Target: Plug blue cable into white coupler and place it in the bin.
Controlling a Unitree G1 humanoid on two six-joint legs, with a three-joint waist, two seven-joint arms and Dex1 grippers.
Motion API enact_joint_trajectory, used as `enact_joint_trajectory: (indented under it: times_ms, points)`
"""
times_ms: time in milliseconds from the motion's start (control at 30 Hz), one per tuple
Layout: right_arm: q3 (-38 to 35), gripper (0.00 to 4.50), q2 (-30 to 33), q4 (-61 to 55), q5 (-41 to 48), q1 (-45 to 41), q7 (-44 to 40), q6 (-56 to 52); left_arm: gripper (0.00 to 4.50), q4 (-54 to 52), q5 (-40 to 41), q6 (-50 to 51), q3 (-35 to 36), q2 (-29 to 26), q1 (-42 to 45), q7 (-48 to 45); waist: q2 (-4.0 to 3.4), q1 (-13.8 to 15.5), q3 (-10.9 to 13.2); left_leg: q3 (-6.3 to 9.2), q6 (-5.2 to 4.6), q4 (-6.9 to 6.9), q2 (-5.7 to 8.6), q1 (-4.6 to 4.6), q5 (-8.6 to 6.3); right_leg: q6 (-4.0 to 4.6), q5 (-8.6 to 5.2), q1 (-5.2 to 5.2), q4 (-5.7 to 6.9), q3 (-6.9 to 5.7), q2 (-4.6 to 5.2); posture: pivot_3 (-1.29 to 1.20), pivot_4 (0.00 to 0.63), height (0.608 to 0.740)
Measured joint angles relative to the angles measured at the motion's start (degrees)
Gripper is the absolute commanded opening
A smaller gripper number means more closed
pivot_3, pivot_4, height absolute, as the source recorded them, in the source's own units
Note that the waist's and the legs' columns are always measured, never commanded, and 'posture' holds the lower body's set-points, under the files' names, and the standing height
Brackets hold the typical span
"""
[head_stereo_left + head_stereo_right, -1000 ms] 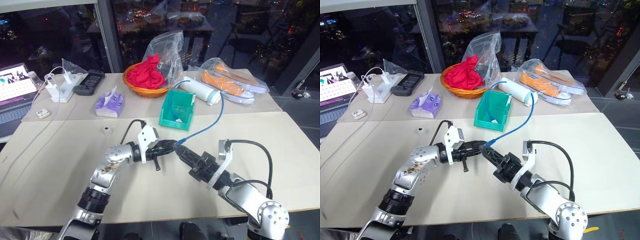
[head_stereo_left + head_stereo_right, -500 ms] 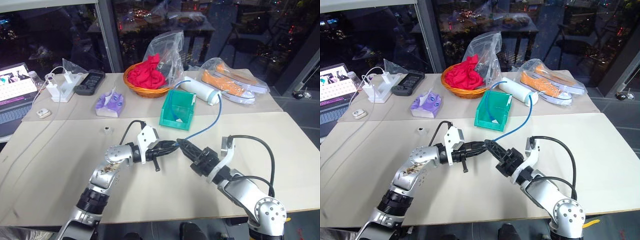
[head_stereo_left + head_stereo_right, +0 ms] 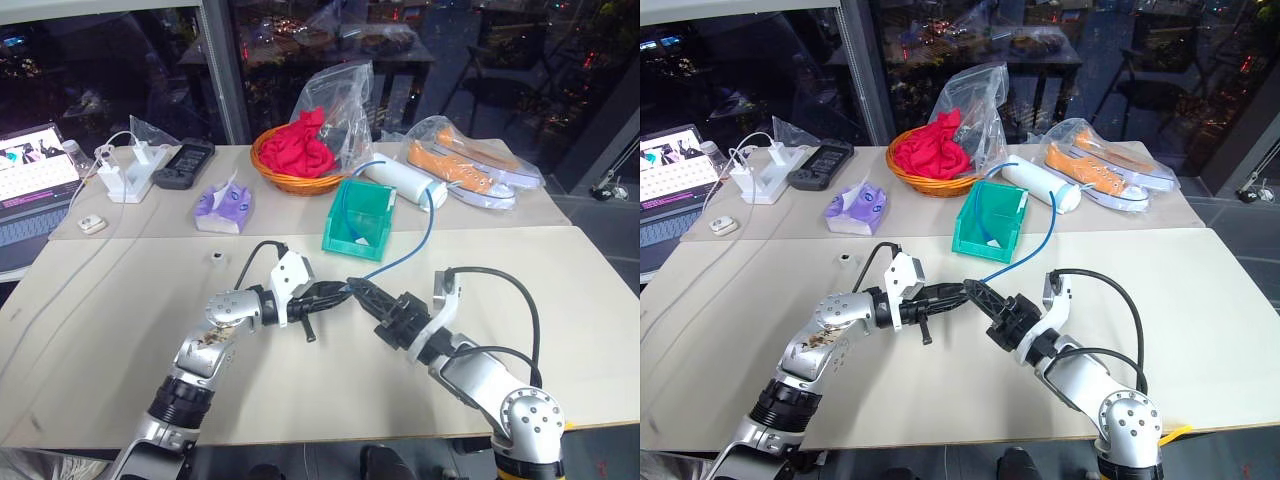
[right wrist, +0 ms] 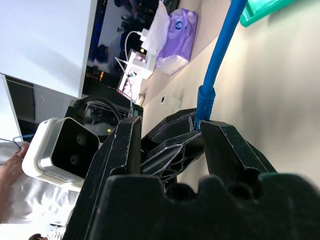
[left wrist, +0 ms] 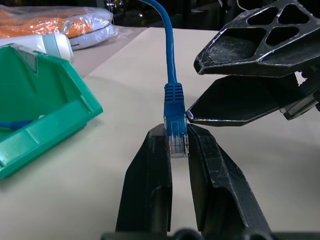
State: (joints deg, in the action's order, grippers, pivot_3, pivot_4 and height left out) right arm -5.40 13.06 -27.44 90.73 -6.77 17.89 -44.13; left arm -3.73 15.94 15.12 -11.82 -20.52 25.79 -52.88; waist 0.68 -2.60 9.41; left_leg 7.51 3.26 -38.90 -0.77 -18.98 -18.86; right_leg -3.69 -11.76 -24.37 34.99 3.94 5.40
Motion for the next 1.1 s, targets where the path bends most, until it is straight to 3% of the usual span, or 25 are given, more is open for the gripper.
enact_joint_trajectory:
  times_ms: [1100]
  points:
    - [1.8,2.20,0.1,0.7,0.0,0.4,0.4,1.9,0.18,-2.1,-0.1,-0.9,-0.6,-0.2,-2.1,-0.8,0.00,0.0,0.0,0.00,0.00,0.00,0.00,0.00,0.00,0.00,0.00,-0.01,0.01,0.00,0.00,0.00,0.150,0.723]
